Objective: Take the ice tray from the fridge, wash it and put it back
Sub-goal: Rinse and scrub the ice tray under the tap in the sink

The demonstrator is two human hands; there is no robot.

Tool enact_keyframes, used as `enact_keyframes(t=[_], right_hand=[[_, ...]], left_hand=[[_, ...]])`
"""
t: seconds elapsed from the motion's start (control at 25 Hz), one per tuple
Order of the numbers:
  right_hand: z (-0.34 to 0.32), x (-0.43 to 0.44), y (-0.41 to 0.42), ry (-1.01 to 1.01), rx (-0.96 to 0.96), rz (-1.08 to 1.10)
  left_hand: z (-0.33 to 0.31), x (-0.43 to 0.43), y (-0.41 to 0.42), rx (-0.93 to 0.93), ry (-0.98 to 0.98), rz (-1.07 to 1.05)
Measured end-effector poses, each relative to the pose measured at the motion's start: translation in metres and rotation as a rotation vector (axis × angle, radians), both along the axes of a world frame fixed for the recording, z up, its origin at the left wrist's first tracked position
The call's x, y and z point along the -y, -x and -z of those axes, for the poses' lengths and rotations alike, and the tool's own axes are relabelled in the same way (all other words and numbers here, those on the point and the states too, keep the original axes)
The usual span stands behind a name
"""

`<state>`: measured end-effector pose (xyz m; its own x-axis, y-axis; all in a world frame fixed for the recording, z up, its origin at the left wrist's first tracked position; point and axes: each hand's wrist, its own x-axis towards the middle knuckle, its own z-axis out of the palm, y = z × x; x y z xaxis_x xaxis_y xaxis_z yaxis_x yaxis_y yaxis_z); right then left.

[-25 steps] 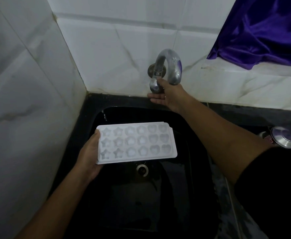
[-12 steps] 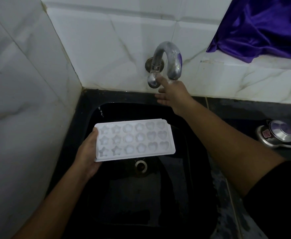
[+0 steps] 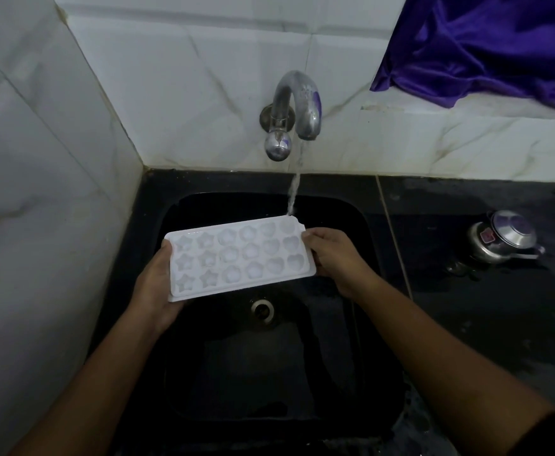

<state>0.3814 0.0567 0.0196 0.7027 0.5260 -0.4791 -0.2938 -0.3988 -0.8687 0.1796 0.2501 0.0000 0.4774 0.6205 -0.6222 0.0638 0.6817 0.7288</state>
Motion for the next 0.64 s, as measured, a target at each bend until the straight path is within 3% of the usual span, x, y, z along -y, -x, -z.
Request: enact_keyframes(t=[0.64], right_hand=[[-0.013, 0.027, -0.018, -0.058, 0.091, 0.1]], left_hand=[[-0.015, 0.014, -0.04, 0.039, -0.03, 0.088]])
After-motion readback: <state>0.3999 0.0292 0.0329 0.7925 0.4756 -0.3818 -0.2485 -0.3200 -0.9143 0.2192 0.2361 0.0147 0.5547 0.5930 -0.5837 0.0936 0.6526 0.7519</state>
